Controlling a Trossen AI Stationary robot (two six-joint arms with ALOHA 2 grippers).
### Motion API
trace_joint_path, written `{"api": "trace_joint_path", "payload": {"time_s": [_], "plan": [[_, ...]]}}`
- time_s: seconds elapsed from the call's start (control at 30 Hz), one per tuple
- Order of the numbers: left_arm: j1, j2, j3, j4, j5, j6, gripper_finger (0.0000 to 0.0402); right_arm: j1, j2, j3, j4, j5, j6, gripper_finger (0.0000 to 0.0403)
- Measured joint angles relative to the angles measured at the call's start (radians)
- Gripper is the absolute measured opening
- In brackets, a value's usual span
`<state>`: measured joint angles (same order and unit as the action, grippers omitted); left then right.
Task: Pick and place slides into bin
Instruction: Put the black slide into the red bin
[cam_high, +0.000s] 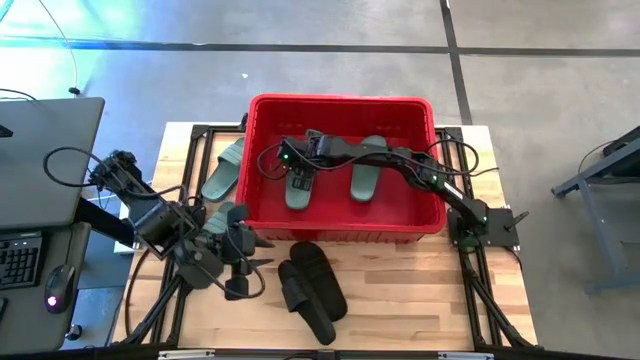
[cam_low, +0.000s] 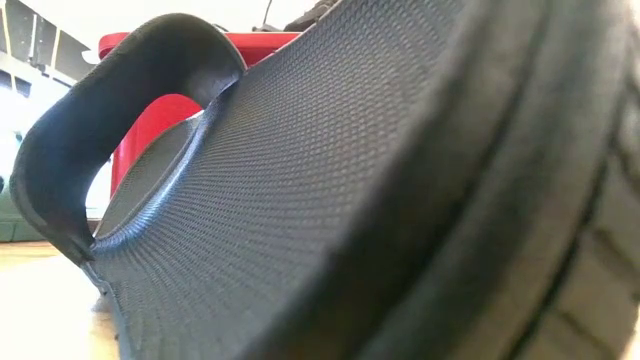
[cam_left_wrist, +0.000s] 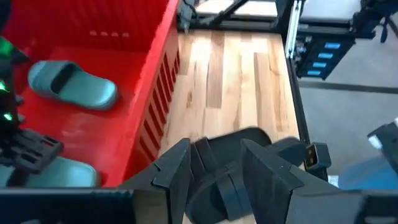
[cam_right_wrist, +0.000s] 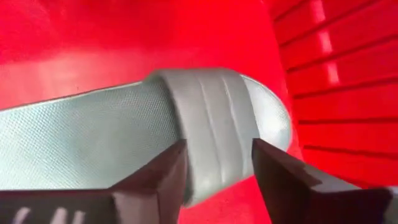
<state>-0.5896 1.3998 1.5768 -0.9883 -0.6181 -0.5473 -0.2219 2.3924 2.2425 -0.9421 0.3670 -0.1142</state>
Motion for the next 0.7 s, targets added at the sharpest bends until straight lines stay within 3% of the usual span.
{"api": "trace_joint_path", "payload": {"time_s": [0.17, 0.23, 0.4, 0.53, 0.7], "plan": [[-0.001, 0.022, 0.0, -0.021, 0.053, -0.029, 0.0127, 0.02, 0.0, 0.057, -0.11, -0.017, 0.027, 0.0202], [0.0, 0.038, 0.0, -0.017, 0.067, -0.037, 0.0127, 0.038, -0.001, 0.111, -0.16, 0.033, 0.002, 0.0203], [0.0, 0.071, 0.0, -0.036, 0.129, -0.037, 0.0127, 0.11, -0.127, 0.069, -0.149, 0.134, -0.044, 0.0195], [-0.001, 0.087, 0.0, -0.039, 0.179, -0.045, 0.0127, 0.18, -0.216, 0.071, -0.184, 0.132, -0.039, 0.0182], [-0.016, 0.09, 0.0, -0.044, 0.19, -0.067, 0.0127, 0.27, -0.318, 0.071, -0.194, 0.079, 0.114, 0.0163]]}}
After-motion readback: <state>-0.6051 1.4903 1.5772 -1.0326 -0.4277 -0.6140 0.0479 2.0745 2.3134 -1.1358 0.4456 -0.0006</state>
